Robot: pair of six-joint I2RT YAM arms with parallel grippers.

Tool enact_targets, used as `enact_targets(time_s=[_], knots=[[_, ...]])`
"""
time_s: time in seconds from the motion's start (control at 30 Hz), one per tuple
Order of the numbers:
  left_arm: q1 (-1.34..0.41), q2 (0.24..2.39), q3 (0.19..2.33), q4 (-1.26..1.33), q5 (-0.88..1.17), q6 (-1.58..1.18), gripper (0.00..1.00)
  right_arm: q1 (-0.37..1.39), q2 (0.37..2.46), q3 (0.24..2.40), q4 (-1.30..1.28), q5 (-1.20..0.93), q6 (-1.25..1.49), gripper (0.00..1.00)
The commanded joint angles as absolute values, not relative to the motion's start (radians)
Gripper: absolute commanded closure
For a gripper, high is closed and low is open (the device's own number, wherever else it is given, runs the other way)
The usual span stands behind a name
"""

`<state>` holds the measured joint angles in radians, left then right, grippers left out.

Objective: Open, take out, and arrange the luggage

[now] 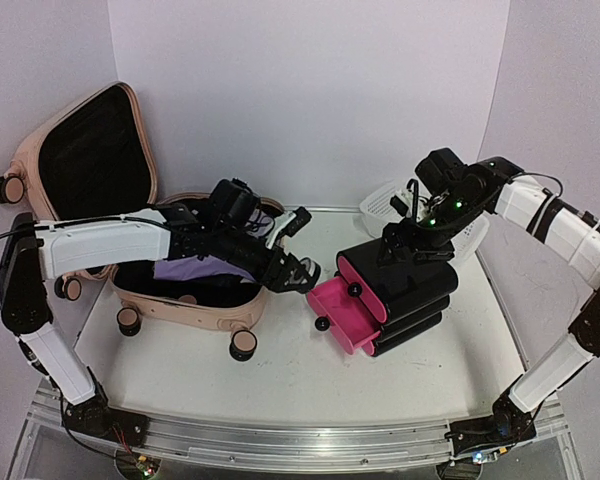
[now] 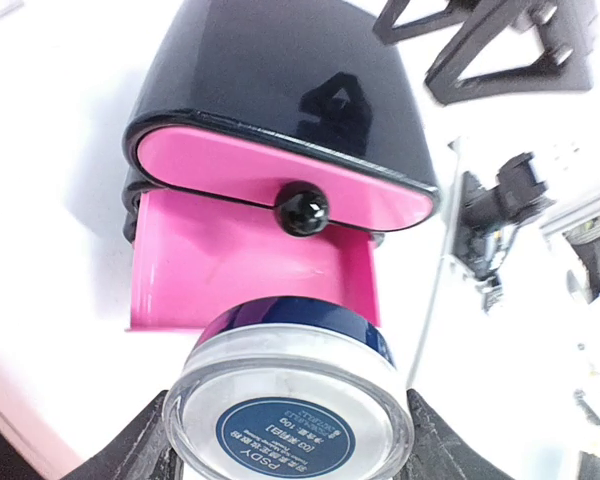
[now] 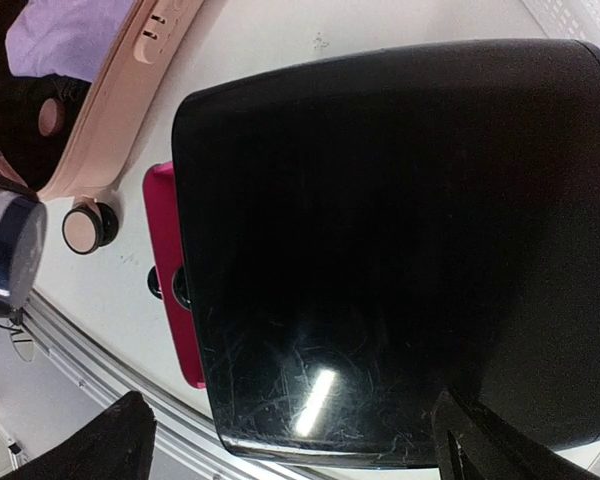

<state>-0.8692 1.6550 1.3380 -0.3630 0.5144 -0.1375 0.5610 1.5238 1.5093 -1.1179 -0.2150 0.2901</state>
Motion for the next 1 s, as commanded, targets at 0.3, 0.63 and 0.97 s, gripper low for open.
enact_targets(time_s=[0.3, 0.63, 0.97], knots=[[-1.012, 1.843, 1.444, -0.212, 0.214, 0.035, 0.59, 0.558, 1.452, 1.448, -1.033, -0.252, 0.337, 0.02], [-1.045, 1.911, 1.518, -0.213, 0.167, 0.052, 0.6, 0.558, 1.425, 1.408, -1.013, -0.243, 0.342, 0.02], [-1.06, 1.845, 1.511, -0.218, 0.115, -0.014, 0.61, 0.559, 1.436, 1.407, -1.012, -0.231, 0.337, 0.02]])
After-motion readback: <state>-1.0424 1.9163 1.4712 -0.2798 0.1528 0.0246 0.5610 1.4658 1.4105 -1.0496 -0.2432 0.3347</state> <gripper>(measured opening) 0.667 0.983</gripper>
